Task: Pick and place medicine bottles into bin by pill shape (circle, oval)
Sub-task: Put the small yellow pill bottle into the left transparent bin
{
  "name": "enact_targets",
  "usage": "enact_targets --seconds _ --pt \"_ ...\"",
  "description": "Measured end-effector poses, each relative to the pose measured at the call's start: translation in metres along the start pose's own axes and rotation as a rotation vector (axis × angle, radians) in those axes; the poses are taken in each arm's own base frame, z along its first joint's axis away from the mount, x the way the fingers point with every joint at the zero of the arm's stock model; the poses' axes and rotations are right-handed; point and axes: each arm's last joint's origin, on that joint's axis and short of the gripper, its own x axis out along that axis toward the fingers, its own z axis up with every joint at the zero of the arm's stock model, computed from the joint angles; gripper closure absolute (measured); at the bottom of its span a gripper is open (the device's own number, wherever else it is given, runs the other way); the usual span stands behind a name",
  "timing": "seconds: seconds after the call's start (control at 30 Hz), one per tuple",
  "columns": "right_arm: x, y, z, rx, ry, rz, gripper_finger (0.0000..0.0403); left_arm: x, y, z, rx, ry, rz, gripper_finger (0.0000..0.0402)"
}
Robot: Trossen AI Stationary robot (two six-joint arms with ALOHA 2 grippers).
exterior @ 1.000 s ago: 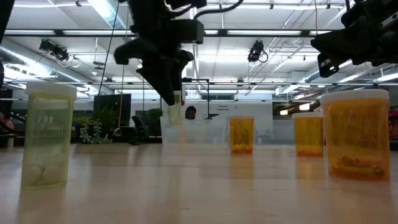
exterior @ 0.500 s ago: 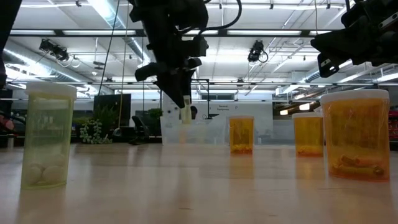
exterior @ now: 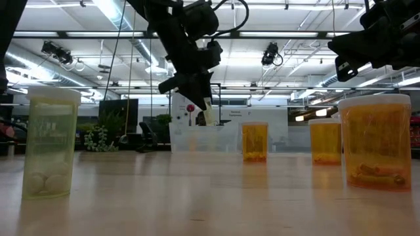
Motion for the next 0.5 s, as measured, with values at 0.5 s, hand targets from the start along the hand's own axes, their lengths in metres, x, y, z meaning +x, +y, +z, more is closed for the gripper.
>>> enact_targets --seconds 0.5 --pt "0.0 0.0 0.0 0.0 0.001 0.0 0.0349 0.01 0.051 -0.046 -0.049 -0.039 0.182 0.0268"
